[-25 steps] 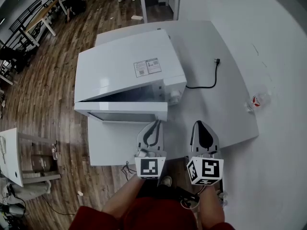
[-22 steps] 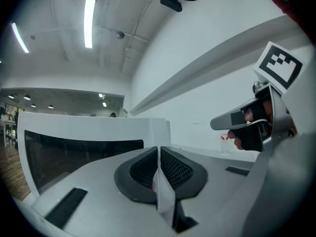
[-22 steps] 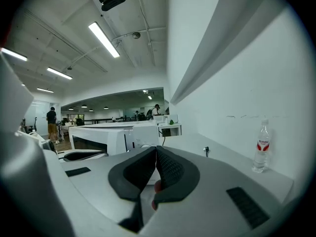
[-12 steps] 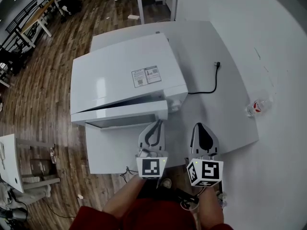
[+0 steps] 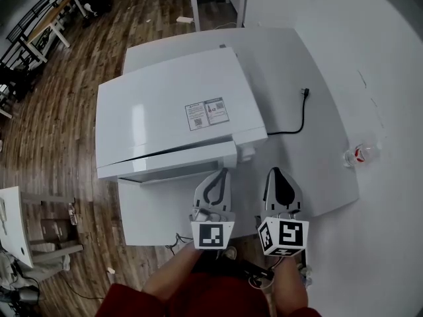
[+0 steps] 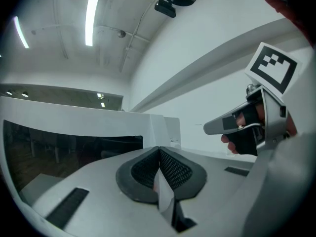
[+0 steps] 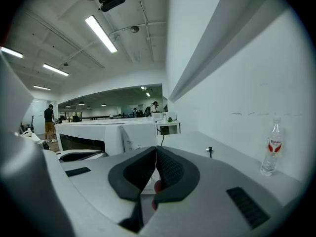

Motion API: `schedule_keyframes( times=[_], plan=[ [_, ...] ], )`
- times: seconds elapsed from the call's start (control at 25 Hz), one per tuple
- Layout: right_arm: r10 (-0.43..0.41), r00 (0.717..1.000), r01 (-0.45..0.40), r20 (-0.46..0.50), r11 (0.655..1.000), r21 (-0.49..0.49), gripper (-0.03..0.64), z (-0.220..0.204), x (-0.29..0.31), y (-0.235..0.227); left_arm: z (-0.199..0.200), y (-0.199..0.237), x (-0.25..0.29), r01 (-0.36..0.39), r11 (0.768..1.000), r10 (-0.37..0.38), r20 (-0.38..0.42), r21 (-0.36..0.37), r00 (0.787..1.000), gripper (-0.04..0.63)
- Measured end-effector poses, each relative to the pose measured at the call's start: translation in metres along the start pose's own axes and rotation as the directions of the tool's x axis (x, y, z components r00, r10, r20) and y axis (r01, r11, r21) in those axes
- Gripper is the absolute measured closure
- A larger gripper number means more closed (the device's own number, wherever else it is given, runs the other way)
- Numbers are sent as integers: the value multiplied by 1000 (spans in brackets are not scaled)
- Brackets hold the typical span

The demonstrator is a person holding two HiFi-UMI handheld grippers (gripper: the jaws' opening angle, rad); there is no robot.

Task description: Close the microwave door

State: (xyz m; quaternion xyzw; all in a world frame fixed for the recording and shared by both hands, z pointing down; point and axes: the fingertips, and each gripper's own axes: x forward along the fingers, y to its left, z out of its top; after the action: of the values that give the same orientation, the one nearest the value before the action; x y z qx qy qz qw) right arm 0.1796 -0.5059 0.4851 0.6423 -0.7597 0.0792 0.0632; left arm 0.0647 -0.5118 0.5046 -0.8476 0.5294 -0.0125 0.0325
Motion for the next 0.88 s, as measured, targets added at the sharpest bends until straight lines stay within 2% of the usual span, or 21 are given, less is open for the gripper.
schedule_keyframes(
  times=[0.04,0.12,0.2,0.32,0.4,0.6,0.76,0.88],
  plan=[
    [1,1000,-1,-1,1000,1,589,0,3,1,-1,1,1,-3,1000,3,-4,-14,1000,566],
    [3,1000,-3,-2,1000,4,589,-1,7,3,-5,1,2,6,1000,-6,-31,4,999,566],
    [4,1000,-4,-2,1000,7,589,-1,10,5,-2,4,5,-4,1000,4,-8,-28,1000,566],
    [8,1000,-8,-2,1000,4,589,0,12,8,-2,6,10,11,1000,-11,-6,20,1000,566],
    [9,1000,-9,-2,1000,3,589,0,12,10,-5,9,14,4,1000,-5,-18,-20,1000,566],
    [13,1000,-13,4,1000,-7,589,2,9,12,-5,11,15,-7,998,7,-9,-63,1000,566],
    [17,1000,-17,3,1000,-16,589,4,3,17,-12,8,14,11,998,-14,-49,-61,999,566],
    [25,1000,-25,9,999,-26,589,7,-1,21,-15,7,13,40,999,-41,-71,-10,997,566]
  ],
)
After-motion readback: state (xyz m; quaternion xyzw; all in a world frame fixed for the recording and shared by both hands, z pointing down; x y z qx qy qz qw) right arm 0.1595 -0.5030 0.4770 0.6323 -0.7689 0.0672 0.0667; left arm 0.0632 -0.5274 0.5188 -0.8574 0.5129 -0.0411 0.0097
